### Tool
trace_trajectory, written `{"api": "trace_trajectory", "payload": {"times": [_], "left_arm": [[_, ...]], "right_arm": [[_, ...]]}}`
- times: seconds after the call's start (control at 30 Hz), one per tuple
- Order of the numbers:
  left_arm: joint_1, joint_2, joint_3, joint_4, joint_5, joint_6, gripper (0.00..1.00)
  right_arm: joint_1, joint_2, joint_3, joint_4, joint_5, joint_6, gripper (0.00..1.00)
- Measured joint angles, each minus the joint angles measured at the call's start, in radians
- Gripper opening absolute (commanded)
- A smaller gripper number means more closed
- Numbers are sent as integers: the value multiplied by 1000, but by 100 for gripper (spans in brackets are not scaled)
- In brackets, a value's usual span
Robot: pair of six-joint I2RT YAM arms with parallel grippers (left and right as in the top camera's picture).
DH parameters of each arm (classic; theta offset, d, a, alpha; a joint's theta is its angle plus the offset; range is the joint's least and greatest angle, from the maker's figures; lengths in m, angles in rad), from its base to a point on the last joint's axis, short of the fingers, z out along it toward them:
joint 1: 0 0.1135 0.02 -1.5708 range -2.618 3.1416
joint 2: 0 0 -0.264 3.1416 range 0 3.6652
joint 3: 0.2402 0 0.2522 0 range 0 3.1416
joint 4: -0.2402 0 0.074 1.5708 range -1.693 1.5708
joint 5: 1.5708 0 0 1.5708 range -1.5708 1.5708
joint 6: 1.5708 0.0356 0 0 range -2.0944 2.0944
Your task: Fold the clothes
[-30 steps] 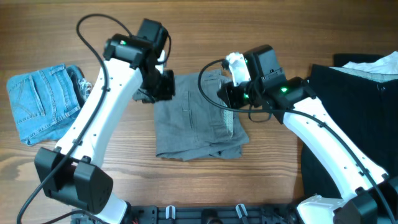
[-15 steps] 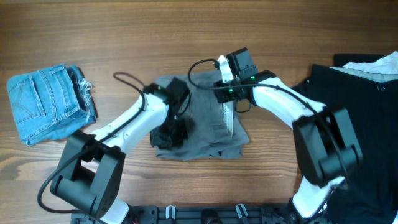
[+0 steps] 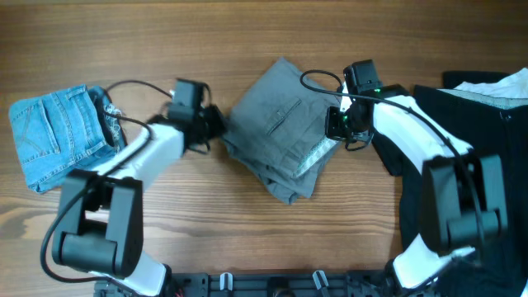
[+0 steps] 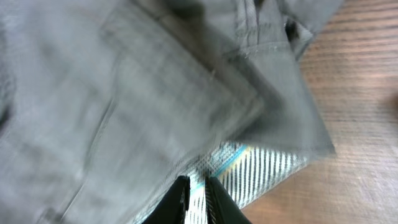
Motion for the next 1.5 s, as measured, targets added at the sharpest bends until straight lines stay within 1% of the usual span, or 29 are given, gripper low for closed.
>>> {"api": "trace_trajectory", "payload": {"times": [0.07, 0.1, 0.13, 0.17, 0.2, 0.23, 0.27, 0.3, 0.4, 0.47, 0.57, 0.63, 0.7, 0.73, 0.8, 0.93, 0.97, 1.03, 1.07, 1.13, 1.2, 1.23, 1.27, 1.4, 1.5], "left_arm": [[59, 2, 92, -35, 75, 28, 43], [87, 2, 151, -74, 129, 41, 60], [106, 1, 197, -118, 188, 52, 69], [115, 0, 224, -164, 249, 64, 81], [117, 0, 238, -208, 304, 67, 88], [113, -2, 243, -269, 366, 74, 92], [104, -2, 243, -328, 399, 73, 97], [91, -2, 242, -386, 418, 78, 100], [28, -2, 222, -481, 425, 82, 100], [-15, -2, 185, -472, 422, 79, 100], [-65, -1, 104, -402, 415, 37, 100], [-96, 0, 41, -315, 400, -22, 100], [-125, 3, -41, -167, 367, -149, 100], [-133, 8, -64, -122, 360, -192, 100], [-149, 12, -114, 27, 367, -289, 100], [-180, 39, -131, 178, 375, -375, 98], [-190, 53, -128, 217, 386, -387, 96], [-206, 92, -126, 313, 404, -403, 87], [-212, 116, -120, 365, 416, -415, 77], [-216, 170, -113, 464, 435, -420, 38], [-216, 208, -111, 523, 440, -421, 15], [-215, 225, -114, 533, 440, -414, 7], [-214, 237, -119, 542, 437, -404, 4], [-201, 244, -124, 536, 451, -319, 4], [-156, 229, -132, 486, 509, -264, 4]], "right_arm": [[2, -67, 0, -1, -48, -62, 24], [6, -112, 0, -2, -85, -101, 24], [10, -131, 0, 0, -105, -122, 24], [14, -142, 0, 0, -123, -140, 24], [16, -142, 0, 2, -132, -147, 24], [17, -134, 0, 7, -139, -155, 24], [17, -118, 0, 20, -142, -156, 24], [17, -101, 0, 33, -139, -154, 23], [17, -11, 0, 48, -113, -101, 18], [17, 61, 0, 48, -101, -60, 18], [17, 112, 0, 56, -101, -34, 19], [17, 112, 0, 58, -101, -27, 20], [17, 112, 0, 58, -101, -26, 20], [17, 112, 0, 58, -101, -26, 20], [17, 112, 0, 59, -101, -23, 20], [17, 112, 0, 59, -101, -19, 20], [17, 112, 0, 60, -101, -19, 19], [17, 112, 0, 60, -101, -19, 19], [17, 112, 0, 60, -101, -19, 20], [17, 112, 0, 60, -101, -19, 19], [17, 112, 0, 61, -101, -18, 18], [17, 112, 0, 61, -101, -19, 16], [17, 112, 0, 60, -101, -18, 15], [13, 109, 3, -3, -101, -19, 15], [9, 66, 3, -76, -98, -39, 16]]}}
